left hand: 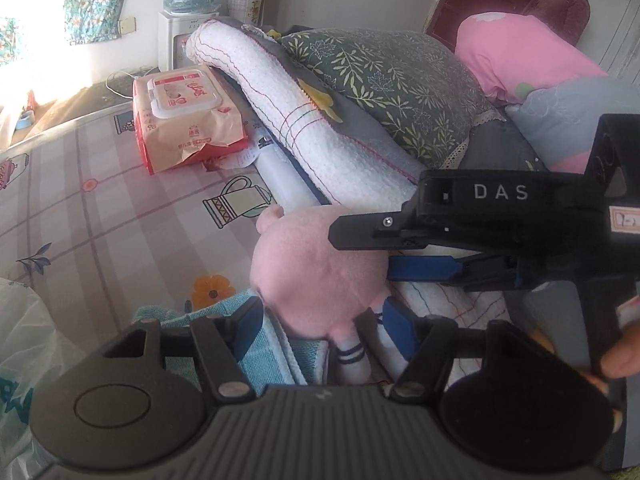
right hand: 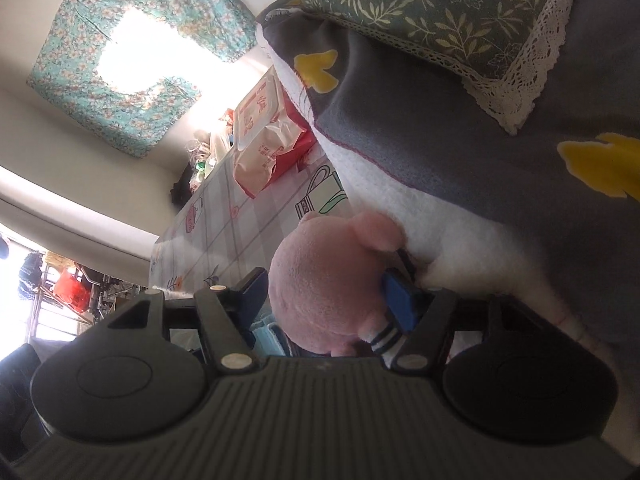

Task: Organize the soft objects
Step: 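Close the right gripper on the pink pig's leg and lift it, then carry the pink pig with the right gripper over the cardboard box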

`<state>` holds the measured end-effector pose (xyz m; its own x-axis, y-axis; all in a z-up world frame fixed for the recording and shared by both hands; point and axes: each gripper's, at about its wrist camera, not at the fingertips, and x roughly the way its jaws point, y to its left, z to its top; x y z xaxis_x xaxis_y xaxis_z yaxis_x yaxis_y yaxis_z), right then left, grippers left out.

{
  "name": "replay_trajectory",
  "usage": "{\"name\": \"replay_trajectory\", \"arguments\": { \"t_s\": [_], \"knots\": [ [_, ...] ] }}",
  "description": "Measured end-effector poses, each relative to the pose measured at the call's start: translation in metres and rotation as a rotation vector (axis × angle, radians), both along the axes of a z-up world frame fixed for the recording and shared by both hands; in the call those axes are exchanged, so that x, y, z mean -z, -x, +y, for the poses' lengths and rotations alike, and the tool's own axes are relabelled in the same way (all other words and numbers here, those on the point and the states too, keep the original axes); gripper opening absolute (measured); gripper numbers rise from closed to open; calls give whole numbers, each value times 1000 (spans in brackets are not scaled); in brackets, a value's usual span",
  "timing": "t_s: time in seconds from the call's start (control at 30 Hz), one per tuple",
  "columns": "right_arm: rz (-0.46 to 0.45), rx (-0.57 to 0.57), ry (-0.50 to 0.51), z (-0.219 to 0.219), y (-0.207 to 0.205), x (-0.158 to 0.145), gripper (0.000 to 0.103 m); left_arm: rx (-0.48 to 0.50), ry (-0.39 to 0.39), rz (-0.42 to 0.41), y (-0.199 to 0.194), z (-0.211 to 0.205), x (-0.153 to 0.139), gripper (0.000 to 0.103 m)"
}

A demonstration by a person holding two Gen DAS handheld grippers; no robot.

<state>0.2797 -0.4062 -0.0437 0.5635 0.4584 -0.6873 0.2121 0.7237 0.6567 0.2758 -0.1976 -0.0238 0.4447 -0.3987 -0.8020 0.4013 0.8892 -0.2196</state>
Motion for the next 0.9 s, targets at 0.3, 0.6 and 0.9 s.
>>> {"name": "replay_trajectory", "arguments": {
  "t_s": [0.3,0.6,0.9],
  "knots": [
    [-7,-63,-14,11,-13,8,73,-20,-3,36,-13,-10,15,78],
    [-111,-60,-123,8,0,-22,51,-85,56,48,-4,2,-3,78],
    [-233,-109,-111,32,30,-87,51,-106,164,-91,38,36,-67,78]
  ]
}}
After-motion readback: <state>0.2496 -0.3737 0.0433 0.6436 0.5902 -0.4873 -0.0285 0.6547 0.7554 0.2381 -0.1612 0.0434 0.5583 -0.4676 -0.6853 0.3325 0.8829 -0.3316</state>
